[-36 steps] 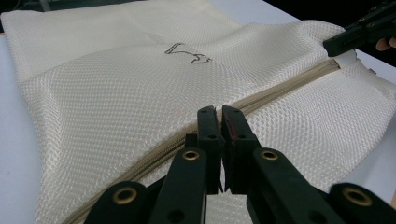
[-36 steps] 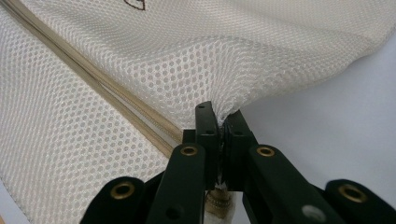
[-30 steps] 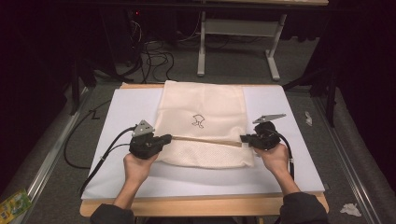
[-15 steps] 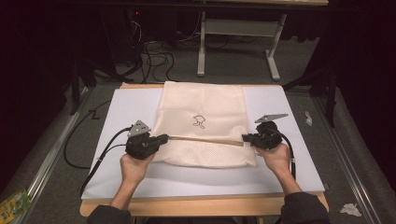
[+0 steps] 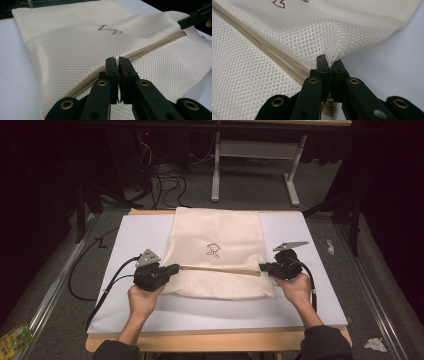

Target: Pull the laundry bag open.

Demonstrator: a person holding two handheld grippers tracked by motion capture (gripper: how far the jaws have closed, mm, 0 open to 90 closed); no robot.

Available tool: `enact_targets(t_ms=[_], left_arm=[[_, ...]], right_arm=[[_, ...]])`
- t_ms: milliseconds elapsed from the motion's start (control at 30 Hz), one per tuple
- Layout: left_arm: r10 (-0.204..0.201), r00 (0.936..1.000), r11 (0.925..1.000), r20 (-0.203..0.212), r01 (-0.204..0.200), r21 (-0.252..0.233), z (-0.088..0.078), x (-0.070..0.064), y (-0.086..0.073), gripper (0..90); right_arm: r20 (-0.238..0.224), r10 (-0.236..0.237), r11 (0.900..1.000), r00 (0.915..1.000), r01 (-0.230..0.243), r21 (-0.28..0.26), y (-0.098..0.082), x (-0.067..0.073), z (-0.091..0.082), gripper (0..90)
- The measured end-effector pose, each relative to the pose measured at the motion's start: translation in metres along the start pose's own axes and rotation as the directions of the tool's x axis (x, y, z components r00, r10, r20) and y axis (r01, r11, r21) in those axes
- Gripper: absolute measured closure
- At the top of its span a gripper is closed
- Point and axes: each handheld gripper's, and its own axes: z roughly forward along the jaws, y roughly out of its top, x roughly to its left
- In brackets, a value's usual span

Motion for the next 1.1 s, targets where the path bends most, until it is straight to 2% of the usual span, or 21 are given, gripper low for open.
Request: enact_targets(t_ms=[67, 100, 200, 1100], left_arm=[[0.004, 0.9999, 1.0000, -0.011, -0.004, 0.000, -0.0020, 0.0013, -0.0002, 87.2], [-0.001, 0.9999, 1.0000, -0.010, 0.001, -0.004, -0.0033, 0.0023, -0.0003, 87.2], [-0.008, 0.9999, 1.0000, -0.014, 0.008, -0.003, -0.0057, 0.0043, -0.0006, 87.2], [-0.019, 0.9996, 0.9998, -0.021, 0.019, -0.011, -0.0100, 0.0094, -0.0022, 87.2]], right_arm=[[0.013, -0.010, 1.000, 0.9999, 0.010, -0.002, 0.0004, -0.0005, -0.0001, 88.7], [0.011, 0.003, 1.000, 0.9999, -0.003, -0.002, -0.0001, -0.0012, -0.0006, 88.7], [0.020, 0.002, 1.000, 0.9998, -0.002, -0.011, -0.0008, -0.0027, -0.0029, 88.7], [0.028, -0.003, 1.000, 0.9996, 0.003, -0.003, 0.0018, -0.0017, -0.0020, 88.7]])
